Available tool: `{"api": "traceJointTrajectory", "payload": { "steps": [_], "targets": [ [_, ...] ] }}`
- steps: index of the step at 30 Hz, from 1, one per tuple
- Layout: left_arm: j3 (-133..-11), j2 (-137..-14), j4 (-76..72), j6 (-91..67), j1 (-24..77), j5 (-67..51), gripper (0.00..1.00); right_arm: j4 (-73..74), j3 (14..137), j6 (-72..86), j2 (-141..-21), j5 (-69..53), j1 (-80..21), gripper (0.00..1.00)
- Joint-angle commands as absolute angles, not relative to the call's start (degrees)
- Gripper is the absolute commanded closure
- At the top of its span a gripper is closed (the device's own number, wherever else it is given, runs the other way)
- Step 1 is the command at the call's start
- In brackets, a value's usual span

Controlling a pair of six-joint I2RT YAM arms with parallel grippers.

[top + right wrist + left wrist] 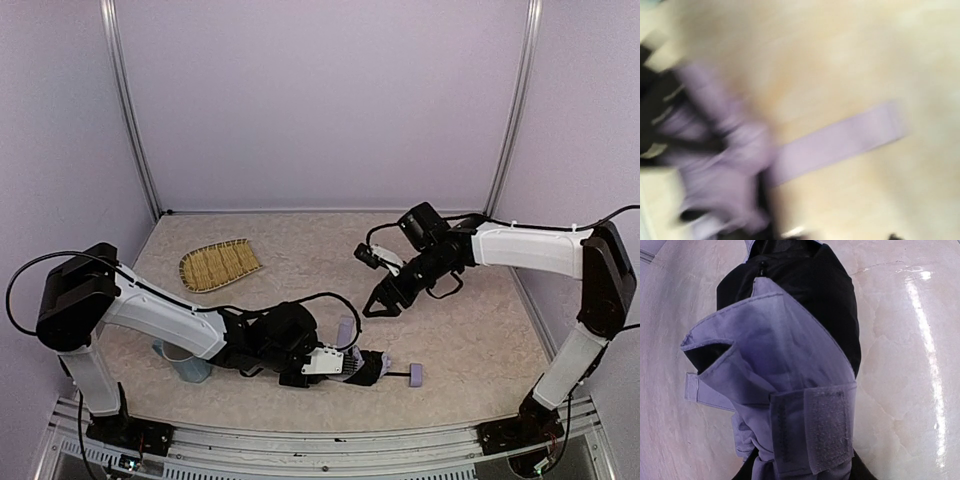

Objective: Put away the umbrella

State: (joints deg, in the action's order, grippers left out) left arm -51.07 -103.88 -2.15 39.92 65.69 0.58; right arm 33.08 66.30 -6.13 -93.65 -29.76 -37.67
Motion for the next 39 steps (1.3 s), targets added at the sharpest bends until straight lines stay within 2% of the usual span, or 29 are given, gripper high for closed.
{"api": "traceJointTrajectory", "payload": {
  "steps": [1,4,10,13,17,19,24,35,39],
  "targets": [
    [-47.29,-107.36,9.03,38.27,66.24,0.71,0.73,30.19,74.02,-0.88,-101.66,-15.88,-37.7,0.35],
    [-47.35,-106.85,8.41,38.04,66.35,0.54,0.72,31.09,77.6,-3.24,-106.86,-13.63,-38.56,0.35],
    [-47.85,-106.76,7.69,38.14,66.44,-0.64,0.71,34.39,81.73,-7.75,-115.51,-10.43,-43.91,0.28],
    [-48.14,-107.29,8.0,38.18,66.6,-0.68,0.71,34.41,81.76,-7.59,-118.11,-10.48,-45.0,0.29],
    [-48.08,-107.4,8.16,38.39,66.7,-0.25,0.71,37.65,82.33,-7.39,-120.22,-8.59,-46.76,0.42],
    [-48.0,-107.4,8.07,38.54,66.66,-0.26,0.71,38.62,83.17,-7.0,-120.28,-8.96,-47.76,0.55],
    [-48.16,-107.76,7.9,38.5,66.71,0.13,0.71,37.22,83.29,-5.93,-119.93,-11.73,-48.19,1.0],
    [-47.82,-106.77,7.83,38.18,66.71,-1.54,0.73,25.09,82.13,-2.49,-113.3,-29.27,-43.4,1.0],
    [-47.94,-106.7,8.18,38.06,66.81,-2.57,0.76,20.46,80.29,-1.63,-110.17,-30.27,-41.48,1.0]
  ]
}}
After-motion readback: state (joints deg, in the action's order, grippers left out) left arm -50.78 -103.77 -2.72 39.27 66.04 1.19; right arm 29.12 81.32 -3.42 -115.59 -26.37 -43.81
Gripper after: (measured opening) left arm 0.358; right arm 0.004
